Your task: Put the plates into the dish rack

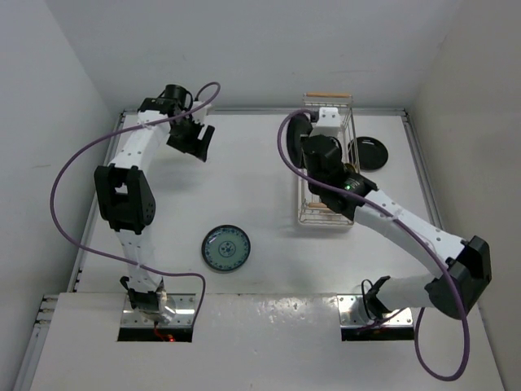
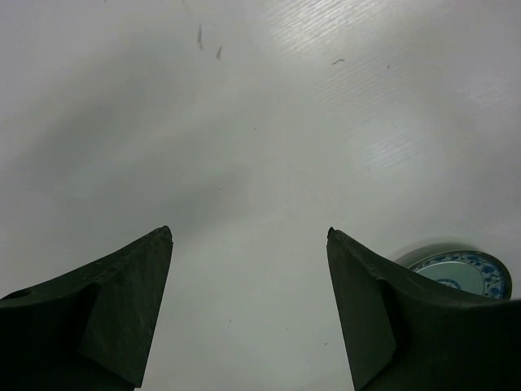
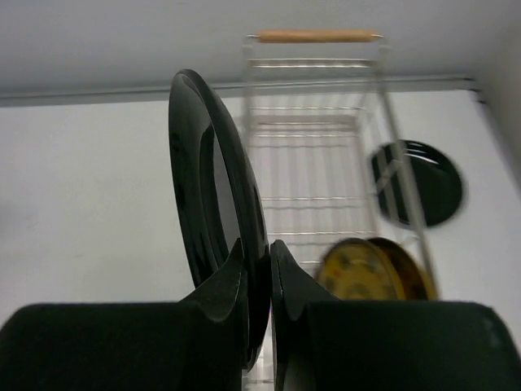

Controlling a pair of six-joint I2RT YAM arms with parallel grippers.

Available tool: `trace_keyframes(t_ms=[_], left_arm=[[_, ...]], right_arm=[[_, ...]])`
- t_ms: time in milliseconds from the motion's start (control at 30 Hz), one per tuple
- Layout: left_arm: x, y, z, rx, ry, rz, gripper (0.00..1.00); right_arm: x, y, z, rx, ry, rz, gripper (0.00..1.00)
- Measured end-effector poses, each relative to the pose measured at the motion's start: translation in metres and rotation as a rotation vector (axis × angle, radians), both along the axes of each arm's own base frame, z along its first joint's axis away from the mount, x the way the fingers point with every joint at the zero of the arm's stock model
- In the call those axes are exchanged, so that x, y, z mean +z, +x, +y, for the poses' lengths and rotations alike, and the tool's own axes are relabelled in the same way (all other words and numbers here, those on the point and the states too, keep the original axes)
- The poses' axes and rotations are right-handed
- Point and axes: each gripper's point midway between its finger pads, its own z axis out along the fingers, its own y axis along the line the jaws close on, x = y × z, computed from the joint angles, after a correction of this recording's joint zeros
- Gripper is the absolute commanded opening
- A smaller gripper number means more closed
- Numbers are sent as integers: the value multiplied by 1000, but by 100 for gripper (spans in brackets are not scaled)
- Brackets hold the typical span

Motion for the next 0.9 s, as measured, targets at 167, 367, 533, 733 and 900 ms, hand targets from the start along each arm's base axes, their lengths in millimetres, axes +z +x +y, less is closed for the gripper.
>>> trace_keyframes(t_ms=[167, 367, 533, 733, 900], left_arm=[[-8, -1, 7, 25, 36, 15, 81], [-11, -1, 9, 36, 44, 18, 81], [-14, -2, 9, 39, 44, 25, 81], [-17, -3, 10, 40, 45, 32, 81], [-19, -3, 10, 40, 45, 34, 81]], right_arm=[[-22, -14, -53, -249, -143, 50, 0], [-81, -35, -82, -316, -245, 170, 0], [-109, -38, -102, -338, -257, 236, 0], [-123, -39, -108, -325, -247, 280, 0], [-128, -39, -109, -326, -238, 295, 0]])
